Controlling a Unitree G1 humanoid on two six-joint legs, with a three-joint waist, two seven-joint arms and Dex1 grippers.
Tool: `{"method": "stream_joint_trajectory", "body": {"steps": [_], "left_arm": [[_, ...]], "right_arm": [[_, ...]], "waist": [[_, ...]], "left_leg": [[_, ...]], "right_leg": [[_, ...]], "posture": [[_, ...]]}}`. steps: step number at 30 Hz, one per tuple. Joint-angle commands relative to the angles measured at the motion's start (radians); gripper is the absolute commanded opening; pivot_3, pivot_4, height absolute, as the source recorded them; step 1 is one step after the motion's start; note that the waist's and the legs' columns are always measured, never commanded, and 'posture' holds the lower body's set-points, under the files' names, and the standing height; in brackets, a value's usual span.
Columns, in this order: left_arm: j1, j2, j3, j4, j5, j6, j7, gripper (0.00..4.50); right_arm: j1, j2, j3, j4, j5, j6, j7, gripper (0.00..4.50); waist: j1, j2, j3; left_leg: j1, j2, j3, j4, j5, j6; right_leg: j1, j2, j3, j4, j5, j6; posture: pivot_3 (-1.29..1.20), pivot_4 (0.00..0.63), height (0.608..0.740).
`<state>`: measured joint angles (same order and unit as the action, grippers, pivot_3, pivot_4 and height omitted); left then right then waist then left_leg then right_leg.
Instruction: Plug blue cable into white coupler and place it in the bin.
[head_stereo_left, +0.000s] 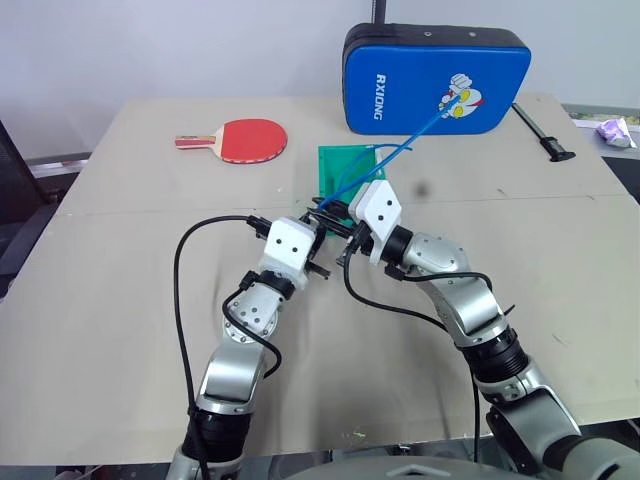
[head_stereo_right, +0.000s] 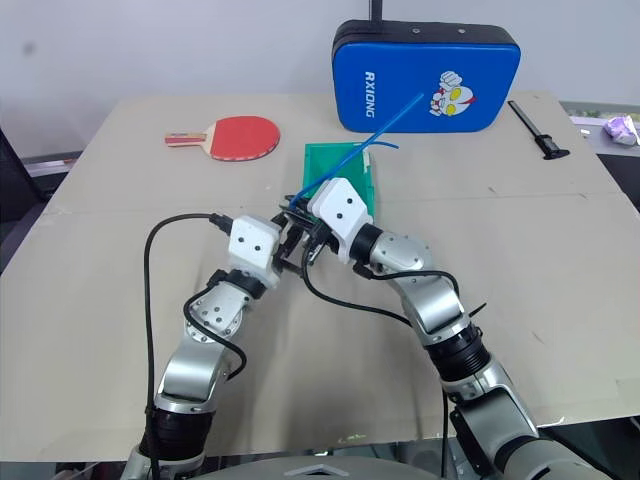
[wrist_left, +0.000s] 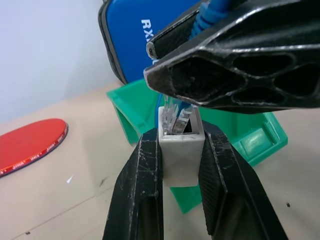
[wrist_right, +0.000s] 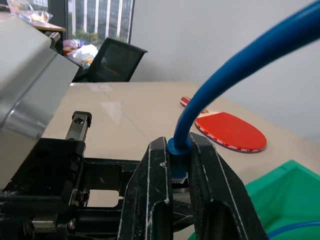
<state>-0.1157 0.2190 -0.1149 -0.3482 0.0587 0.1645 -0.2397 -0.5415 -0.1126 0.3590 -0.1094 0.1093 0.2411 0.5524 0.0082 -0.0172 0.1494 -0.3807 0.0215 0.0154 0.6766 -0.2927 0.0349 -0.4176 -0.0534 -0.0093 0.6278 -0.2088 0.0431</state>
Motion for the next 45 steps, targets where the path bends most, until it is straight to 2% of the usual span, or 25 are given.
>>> {"method": "stream_joint_trajectory", "body": {"steps": [1,10,21,29,34,38,42,45], "left_arm": [[-0.026,-0.009,-0.001,-0.057,0.006,-0.033,0.009,0.35],[-0.032,-0.020,0.013,-0.044,0.011,-0.039,0.028,0.35],[-0.030,-0.020,0.017,-0.040,0.000,-0.040,0.022,0.35],[-0.034,-0.018,0.013,-0.043,0.001,-0.043,0.012,0.35],[-0.044,-0.018,-0.013,-0.062,-0.007,-0.068,-0.017,0.35],[-0.054,-0.024,-0.011,-0.076,-0.016,-0.078,-0.022,0.35],[-0.056,-0.026,-0.013,-0.074,-0.015,-0.083,-0.028,0.35],[-0.049,-0.030,-0.011,-0.071,-0.020,-0.079,-0.029,0.35]], "right_arm": [[-0.011,-0.012,0.030,-0.012,-0.047,0.078,-0.010,0.00],[-0.031,0.028,0.057,-0.075,-0.075,0.303,-0.065,0.00],[-0.026,0.013,0.025,-0.115,-0.080,0.374,-0.100,0.00],[-0.031,-0.012,0.070,-0.114,-0.080,0.395,-0.061,0.00],[-0.045,0.005,0.085,-0.030,-0.106,0.443,-0.098,0.00],[-0.031,-0.024,0.120,0.020,-0.112,0.495,-0.069,0.00],[-0.022,-0.016,0.108,0.034,-0.116,0.481,-0.087,0.00],[-0.020,0.024,0.054,0.031,-0.088,0.345,-0.108,0.00]], "waist": [[0.000,0.000,0.000],[0.000,0.000,0.000],[-0.001,0.000,0.000],[-0.001,0.000,0.000],[-0.004,0.000,0.000],[-0.005,0.000,0.000],[-0.008,0.000,0.000],[-0.012,0.000,0.000]], "left_leg": [[0.000,0.000,0.000,0.000,0.000,0.000],[0.000,0.000,0.000,0.000,0.000,0.000],[0.000,0.000,0.000,0.000,0.000,0.000],[0.000,0.000,-0.001,0.000,0.000,0.000],[0.000,0.000,-0.001,0.000,0.000,0.000],[-0.001,-0.001,-0.001,0.000,0.000,0.000],[-0.001,0.000,-0.001,0.000,0.000,0.000],[-0.001,0.000,-0.001,0.000,0.000,0.000]], "right_leg": [[0.000,0.000,0.000,0.000,0.000,0.000],[0.000,0.000,0.000,0.000,0.000,0.000],[0.000,0.000,0.000,0.000,0.000,0.000],[0.000,0.000,-0.001,0.000,0.000,0.000],[0.000,0.000,-0.001,0.000,0.000,0.000],[0.000,0.000,-0.001,0.000,0.000,0.000],[0.000,0.000,-0.001,0.000,0.000,0.000],[0.000,0.000,-0.001,0.000,0.000,0.000]], "posture": [[0.00,0.150,0.728],[0.00,0.150,0.728],[0.00,0.150,0.728],[0.00,0.150,0.728],[0.00,0.150,0.728],[0.00,0.150,0.728],[0.00,0.150,0.728],[0.00,0.150,0.728]]}}
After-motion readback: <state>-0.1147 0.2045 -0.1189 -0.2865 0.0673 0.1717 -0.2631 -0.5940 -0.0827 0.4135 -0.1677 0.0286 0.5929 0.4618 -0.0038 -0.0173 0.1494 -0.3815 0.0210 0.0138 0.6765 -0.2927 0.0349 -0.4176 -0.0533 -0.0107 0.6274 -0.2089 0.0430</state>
